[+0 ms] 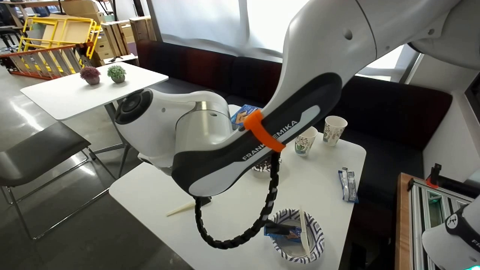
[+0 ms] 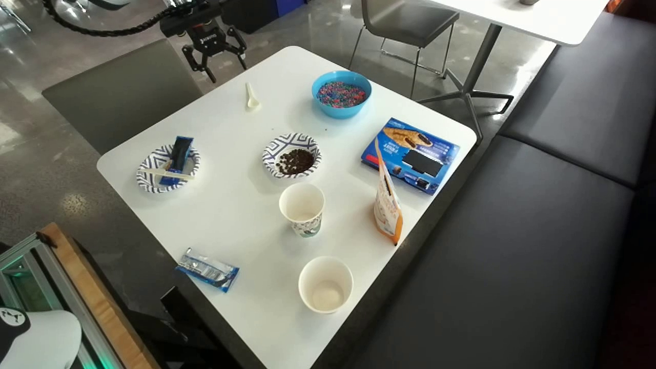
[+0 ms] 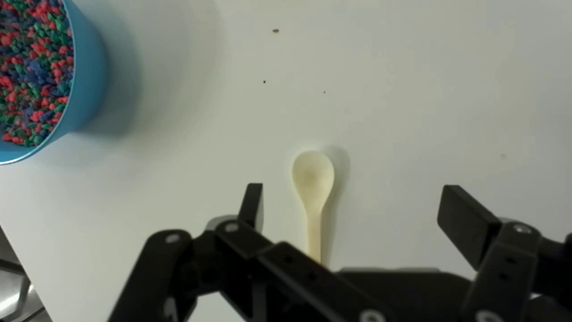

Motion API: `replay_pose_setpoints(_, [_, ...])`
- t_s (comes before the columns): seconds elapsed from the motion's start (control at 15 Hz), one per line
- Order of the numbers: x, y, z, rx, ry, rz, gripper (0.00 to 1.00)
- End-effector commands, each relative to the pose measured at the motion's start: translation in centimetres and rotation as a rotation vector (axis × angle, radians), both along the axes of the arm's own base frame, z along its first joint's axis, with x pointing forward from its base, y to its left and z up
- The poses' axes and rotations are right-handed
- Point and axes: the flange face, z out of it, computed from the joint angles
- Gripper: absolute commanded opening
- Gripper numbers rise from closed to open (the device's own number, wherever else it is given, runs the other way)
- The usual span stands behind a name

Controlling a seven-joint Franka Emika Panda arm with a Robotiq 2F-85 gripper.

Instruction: Use the white spoon to place some contents from the black and white bowl into the coffee cup on the left.

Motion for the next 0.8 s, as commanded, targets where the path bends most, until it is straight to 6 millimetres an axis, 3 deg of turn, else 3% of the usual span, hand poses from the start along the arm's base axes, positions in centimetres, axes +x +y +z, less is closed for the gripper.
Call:
replay_pose_setpoints(0.0, [0.6,0.4,-1.3,-0.014,0.013,-0.006,1.00])
replay_pose_setpoints(0.73, [4.8,2.5,-8.0,-0.044,0.039,0.072,1.00])
